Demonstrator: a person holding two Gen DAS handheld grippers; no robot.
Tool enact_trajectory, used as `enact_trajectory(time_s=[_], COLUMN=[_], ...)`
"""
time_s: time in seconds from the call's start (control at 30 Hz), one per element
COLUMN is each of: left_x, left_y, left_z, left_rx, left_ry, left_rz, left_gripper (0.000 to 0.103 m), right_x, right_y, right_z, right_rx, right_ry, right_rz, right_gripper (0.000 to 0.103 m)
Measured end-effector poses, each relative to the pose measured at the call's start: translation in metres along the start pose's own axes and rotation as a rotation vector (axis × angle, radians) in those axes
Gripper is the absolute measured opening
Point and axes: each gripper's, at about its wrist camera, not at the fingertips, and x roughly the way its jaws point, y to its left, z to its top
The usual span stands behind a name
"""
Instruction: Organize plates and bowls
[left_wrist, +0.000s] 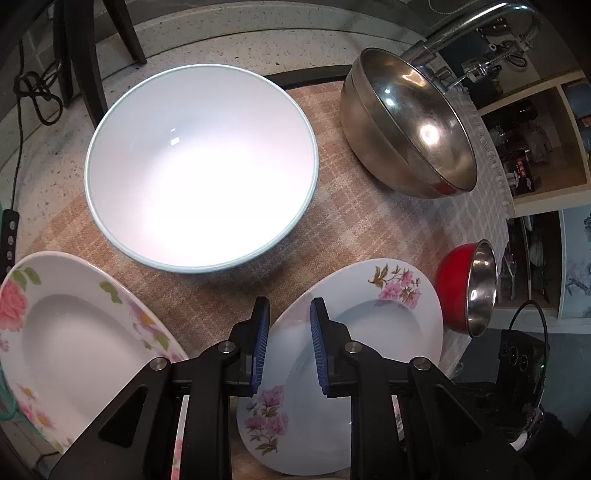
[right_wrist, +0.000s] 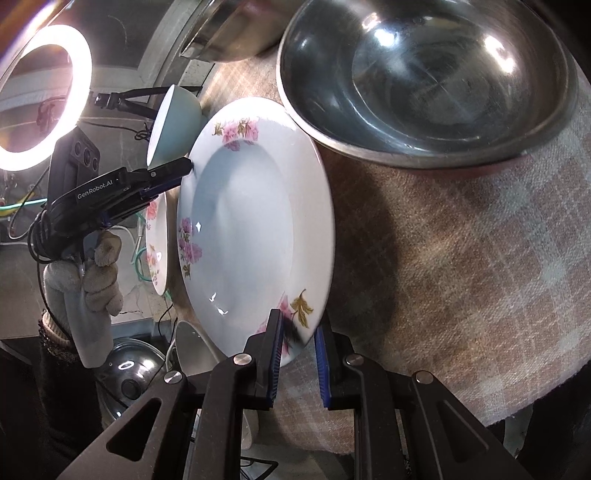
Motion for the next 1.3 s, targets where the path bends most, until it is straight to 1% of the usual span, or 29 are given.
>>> enact_trajectory(time_s=[0.03, 0.17, 0.3, 0.57, 0.83, 1.3], left_x=[-0.001, 0.001, 0.004, 0.011, 0.015, 0.017], left_y=[0.000, -0.005, -0.007, -0.018, -0.024, -0.028], left_z=[0.000, -0.003, -0.005, -0.007, -0.007, -0.008], left_rx=[-0.003, 0.013, 0.002, 0.015, 0.022, 0.030], left_ry=[-0.002, 0.002, 0.005, 0.022, 0.030, 0.037], left_rz=[-0.005, 0.021, 0.008, 0.014, 0.023, 0.023], left_gripper=[0.019, 0.019, 0.019, 0.019, 0.019, 0.020], right_x=[0.000, -0.003, -0.006, -0.010, -0.015, -0.015], right_y=[-0.001, -0.006, -0.009, -0.017, -0.023, -0.020], right_z=[-0.001, -0.003, -0.005, -0.011, -0.014, -0.014], right_rx=[0.010, 0.026, 0.044, 0.082, 0.086, 0.083], right_ry=[0.003, 0.008, 0.019, 0.032, 0.031, 0.043], right_rz=[0.003, 0.006, 0.013, 0.027, 0.031, 0.030], right_gripper=[0.016, 0.016, 0.016, 0.016, 0.016, 0.016])
